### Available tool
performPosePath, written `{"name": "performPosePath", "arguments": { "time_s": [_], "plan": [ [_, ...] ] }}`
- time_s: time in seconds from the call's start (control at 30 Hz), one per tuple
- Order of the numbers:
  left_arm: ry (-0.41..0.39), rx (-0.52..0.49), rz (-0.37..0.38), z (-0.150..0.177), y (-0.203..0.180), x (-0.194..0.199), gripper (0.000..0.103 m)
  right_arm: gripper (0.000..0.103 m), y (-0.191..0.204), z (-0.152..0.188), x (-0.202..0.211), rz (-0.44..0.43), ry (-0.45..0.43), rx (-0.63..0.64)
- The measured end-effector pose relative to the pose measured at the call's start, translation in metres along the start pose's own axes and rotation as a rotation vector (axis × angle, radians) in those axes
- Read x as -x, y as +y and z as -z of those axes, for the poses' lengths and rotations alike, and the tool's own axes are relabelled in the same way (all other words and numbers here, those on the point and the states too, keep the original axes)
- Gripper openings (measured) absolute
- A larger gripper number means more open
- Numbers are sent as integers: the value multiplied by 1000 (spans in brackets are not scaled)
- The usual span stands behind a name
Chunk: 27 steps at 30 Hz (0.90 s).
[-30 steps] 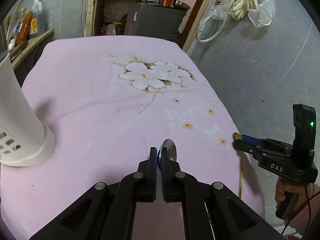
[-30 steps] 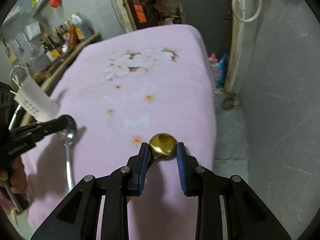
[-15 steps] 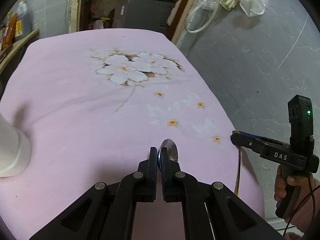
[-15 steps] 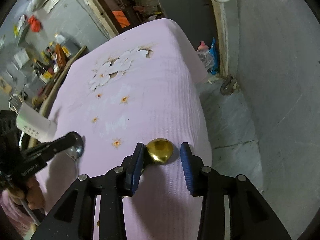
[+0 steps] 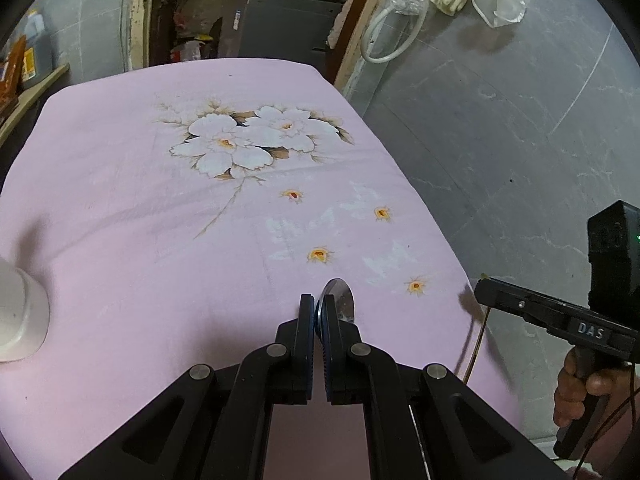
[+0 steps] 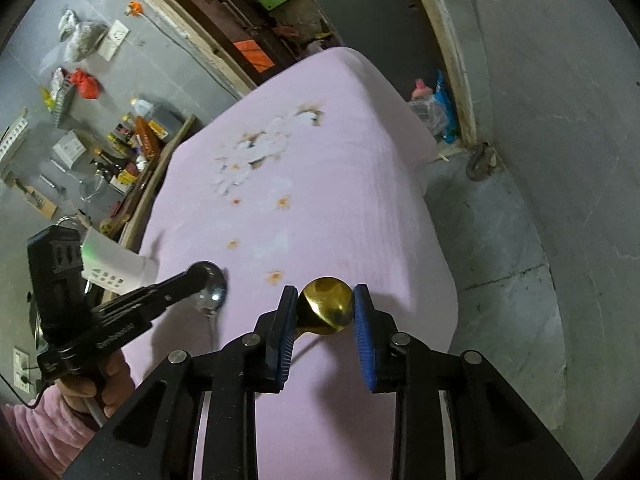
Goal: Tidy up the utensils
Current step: 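Lift the steel spoon and gold spoon and carry both toward the white caddy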
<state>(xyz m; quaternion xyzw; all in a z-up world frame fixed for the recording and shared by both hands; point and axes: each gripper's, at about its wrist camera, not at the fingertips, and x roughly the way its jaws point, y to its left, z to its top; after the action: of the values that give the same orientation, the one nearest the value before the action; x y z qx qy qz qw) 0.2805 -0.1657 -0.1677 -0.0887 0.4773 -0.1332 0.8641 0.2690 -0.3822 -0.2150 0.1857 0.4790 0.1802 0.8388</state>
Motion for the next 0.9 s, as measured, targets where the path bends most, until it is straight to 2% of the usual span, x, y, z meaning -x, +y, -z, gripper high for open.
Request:
{"name": "performPosePath", "arguments": {
  "time_s": [0.27, 0.5, 0.67, 0.9],
  "plan": [
    [-109, 9, -51, 6, -3, 36, 4, 25, 38, -13, 31, 4, -107, 194],
    [-218, -19, -171, 6, -1, 80, 4, 25, 78, -17, 63, 34, -205, 353],
    [-271, -29, -235, 0, 8, 112, 4, 25, 103, -25, 78, 50, -254, 416],
    [-333, 7, -267, -8, 33, 161, 4, 25, 150, -39, 95, 48, -330, 470]
  ]
}}
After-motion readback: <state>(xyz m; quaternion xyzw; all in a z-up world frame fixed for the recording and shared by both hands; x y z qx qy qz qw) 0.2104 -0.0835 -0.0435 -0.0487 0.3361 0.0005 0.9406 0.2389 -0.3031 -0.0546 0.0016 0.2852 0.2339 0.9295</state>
